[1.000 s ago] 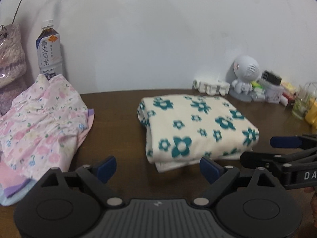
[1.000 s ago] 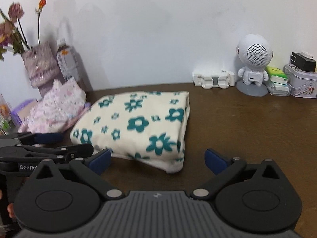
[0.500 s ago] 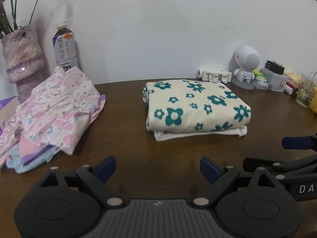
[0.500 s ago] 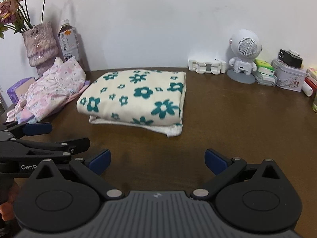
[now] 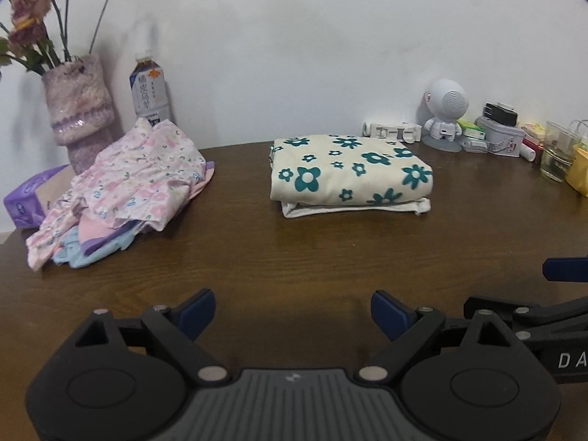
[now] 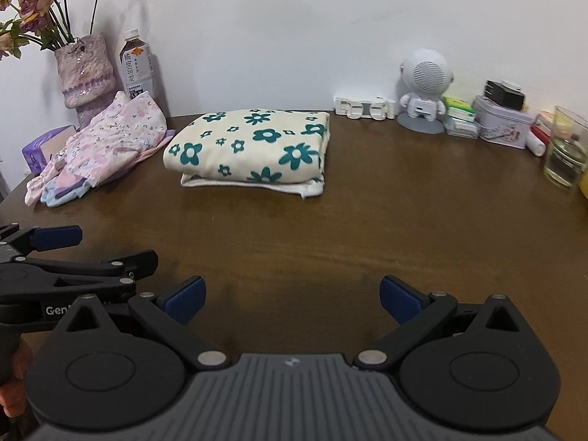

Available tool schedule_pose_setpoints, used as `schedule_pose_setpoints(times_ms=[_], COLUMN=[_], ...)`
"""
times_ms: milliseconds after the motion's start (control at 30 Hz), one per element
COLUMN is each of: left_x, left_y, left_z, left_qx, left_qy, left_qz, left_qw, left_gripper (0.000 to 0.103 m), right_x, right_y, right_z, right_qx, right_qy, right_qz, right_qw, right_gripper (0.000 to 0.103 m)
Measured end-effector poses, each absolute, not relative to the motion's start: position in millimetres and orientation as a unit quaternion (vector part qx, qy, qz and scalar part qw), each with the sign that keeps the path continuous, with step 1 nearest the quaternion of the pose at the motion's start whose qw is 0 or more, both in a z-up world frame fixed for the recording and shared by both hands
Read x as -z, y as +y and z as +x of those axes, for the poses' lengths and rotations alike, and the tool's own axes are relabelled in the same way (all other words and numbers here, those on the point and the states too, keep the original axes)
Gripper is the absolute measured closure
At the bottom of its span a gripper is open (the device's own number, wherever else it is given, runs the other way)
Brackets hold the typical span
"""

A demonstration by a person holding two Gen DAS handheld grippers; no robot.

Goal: Fold clothes

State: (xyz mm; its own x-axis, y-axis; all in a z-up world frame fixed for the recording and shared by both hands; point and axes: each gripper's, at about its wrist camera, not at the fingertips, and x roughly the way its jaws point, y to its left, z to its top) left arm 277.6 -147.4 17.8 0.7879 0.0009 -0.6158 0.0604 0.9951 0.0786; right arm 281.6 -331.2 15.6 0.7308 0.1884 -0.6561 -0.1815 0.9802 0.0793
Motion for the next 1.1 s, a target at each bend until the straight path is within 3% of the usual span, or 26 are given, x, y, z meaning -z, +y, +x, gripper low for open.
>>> schedule_pose_setpoints(times_ms=[1100], left_x=[-17.7], left_y=[-121.7], left_z=[62.5], left_qx=[0.039], left_qy=[0.302], left_qz=[0.065], left_qw=[0.95], left_gripper=[0.012], right_x=[-13.6], right_y=[-316.7], right_z=[61.1], right_qx=[-0.093], right_qy=[0.318], right_qz=[-0.009], right_qw=[0.944], right_gripper=[0.0])
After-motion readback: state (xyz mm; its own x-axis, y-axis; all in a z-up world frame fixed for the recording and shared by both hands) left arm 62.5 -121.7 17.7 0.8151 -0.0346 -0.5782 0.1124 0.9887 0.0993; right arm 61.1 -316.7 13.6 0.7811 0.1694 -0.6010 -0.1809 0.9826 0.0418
